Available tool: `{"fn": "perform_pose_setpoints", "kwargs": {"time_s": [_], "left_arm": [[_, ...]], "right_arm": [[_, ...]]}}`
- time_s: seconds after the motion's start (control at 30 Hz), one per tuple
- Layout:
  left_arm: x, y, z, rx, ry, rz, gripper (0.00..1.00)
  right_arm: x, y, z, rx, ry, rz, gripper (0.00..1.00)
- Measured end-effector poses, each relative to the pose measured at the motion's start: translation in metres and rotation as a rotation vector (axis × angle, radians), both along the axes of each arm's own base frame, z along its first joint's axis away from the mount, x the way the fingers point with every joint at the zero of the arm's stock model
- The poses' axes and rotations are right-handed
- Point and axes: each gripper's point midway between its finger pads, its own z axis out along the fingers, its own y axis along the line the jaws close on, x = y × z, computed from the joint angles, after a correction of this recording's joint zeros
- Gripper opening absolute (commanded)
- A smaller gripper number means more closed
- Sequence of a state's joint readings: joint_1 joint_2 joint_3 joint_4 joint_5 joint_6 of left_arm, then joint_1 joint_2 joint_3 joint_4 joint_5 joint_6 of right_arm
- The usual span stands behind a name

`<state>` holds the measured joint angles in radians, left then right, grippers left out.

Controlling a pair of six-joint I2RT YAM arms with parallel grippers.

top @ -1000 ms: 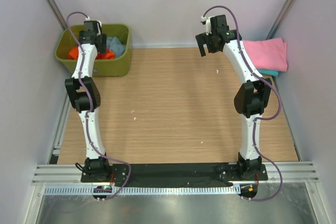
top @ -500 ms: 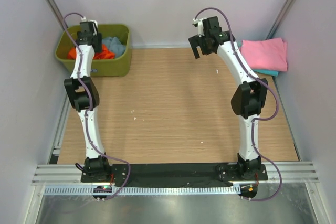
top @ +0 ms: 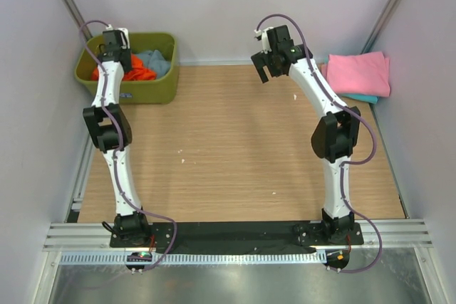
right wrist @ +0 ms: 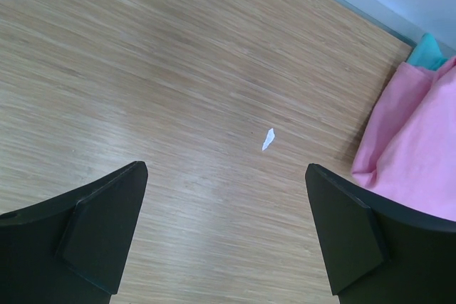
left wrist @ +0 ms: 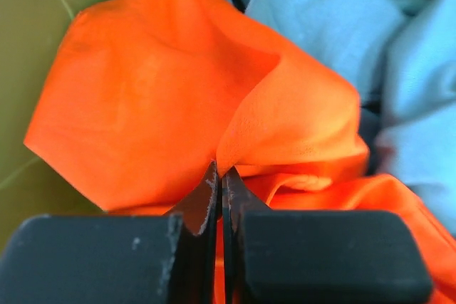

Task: Fold and stack the t-shirts
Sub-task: Grab the tshirt from the pile, then move the tshirt to the center of the board

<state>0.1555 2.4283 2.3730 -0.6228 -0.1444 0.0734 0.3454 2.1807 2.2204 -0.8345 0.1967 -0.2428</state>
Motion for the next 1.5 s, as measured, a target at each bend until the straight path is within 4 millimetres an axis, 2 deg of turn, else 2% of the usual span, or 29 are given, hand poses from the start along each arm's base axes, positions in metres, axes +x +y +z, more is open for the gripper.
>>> {"fn": "perform_pose_setpoints", "kwargs": {"time_s": [0.07, 0.13, 0.17, 0.23, 0.37, 0.47, 0.5, 0.6, 0.67, 0.73, 0.8, 0.83, 0.87, 0.93, 1.03, 1.13, 1.17, 1.2, 1.23, 1.27, 1.33, 1.43, 1.5], "left_arm": [[-0.002, -0.005, 0.010, -0.023, -0.014, -0.007, 0.00], [-0.003, -0.009, 0.029, -0.035, -0.047, -0.024, 0.00], [-0.003, -0.011, 0.045, -0.037, -0.075, -0.035, 0.00], [-0.005, -0.019, 0.084, -0.033, -0.148, -0.066, 0.00], [-0.021, -0.048, 0.188, -0.012, -0.347, -0.168, 0.00], [-0.054, -0.094, 0.284, -0.021, -0.536, -0.297, 0.00], [-0.065, -0.109, 0.306, -0.025, -0.581, -0.337, 0.00], [-0.113, -0.171, 0.380, -0.039, -0.739, -0.503, 0.00], [-0.146, -0.215, 0.417, -0.039, -0.823, -0.624, 0.00], [-0.178, -0.256, 0.443, -0.032, -0.890, -0.740, 0.00], [-0.202, -0.289, 0.456, -0.030, -0.924, -0.830, 0.00], [-0.215, -0.306, 0.460, -0.036, -0.936, -0.875, 0.25], [-0.225, -0.319, 0.462, -0.038, -0.942, -0.913, 0.46], [-0.237, -0.335, 0.459, -0.056, -0.937, -0.951, 0.69], [-0.236, -0.332, 0.430, -0.062, -0.859, -0.919, 0.73], [-0.226, -0.318, 0.370, -0.038, -0.716, -0.847, 0.81], [-0.219, -0.311, 0.334, -0.018, -0.635, -0.807, 0.81], [-0.217, -0.309, 0.316, -0.009, -0.595, -0.794, 0.82], [-0.213, -0.305, 0.284, 0.003, -0.516, -0.773, 0.83], [-0.211, -0.301, 0.246, 0.013, -0.419, -0.754, 0.83], [-0.215, -0.295, 0.181, 0.009, -0.234, -0.738, 0.83], [-0.233, -0.293, 0.110, -0.030, -0.012, -0.739, 0.82], [-0.252, -0.294, 0.075, -0.081, 0.104, -0.744, 0.83]], "right_arm": [[0.000, -0.004, 0.004, -0.017, -0.012, -0.006, 1.00], [0.001, -0.009, 0.012, -0.036, -0.036, -0.021, 1.00], [0.002, -0.011, 0.016, -0.043, -0.048, -0.029, 1.00], [0.004, -0.016, 0.028, -0.053, -0.083, -0.050, 1.00], [0.005, -0.024, 0.054, -0.061, -0.154, -0.087, 1.00], [0.004, -0.028, 0.071, -0.063, -0.198, -0.107, 1.00], [0.004, -0.029, 0.074, -0.063, -0.205, -0.110, 1.00], [0.003, -0.037, 0.085, -0.062, -0.228, -0.130, 1.00], [0.003, -0.042, 0.090, -0.051, -0.239, -0.145, 1.00], [0.004, -0.053, 0.100, -0.026, -0.254, -0.175, 1.00], [0.008, -0.068, 0.115, 0.009, -0.286, -0.210, 1.00], [0.009, -0.079, 0.124, 0.023, -0.306, -0.234, 1.00], [0.009, -0.089, 0.133, 0.034, -0.326, -0.252, 1.00], [0.003, -0.109, 0.152, 0.046, -0.362, -0.287, 1.00], [-0.010, -0.129, 0.181, 0.060, -0.414, -0.317, 1.00], [-0.029, -0.129, 0.206, 0.101, -0.450, -0.282, 1.00], [-0.034, -0.126, 0.211, 0.121, -0.450, -0.252, 1.00], [-0.039, -0.121, 0.213, 0.141, -0.442, -0.216, 0.99], [-0.044, -0.112, 0.212, 0.166, -0.421, -0.157, 0.95], [-0.050, -0.102, 0.205, 0.180, -0.384, -0.088, 0.93], [-0.068, -0.082, 0.175, 0.203, -0.257, 0.060, 0.93], [-0.109, -0.049, 0.100, 0.250, 0.037, 0.264, 0.93], [-0.139, -0.031, 0.050, 0.289, 0.241, 0.368, 0.93]]}}
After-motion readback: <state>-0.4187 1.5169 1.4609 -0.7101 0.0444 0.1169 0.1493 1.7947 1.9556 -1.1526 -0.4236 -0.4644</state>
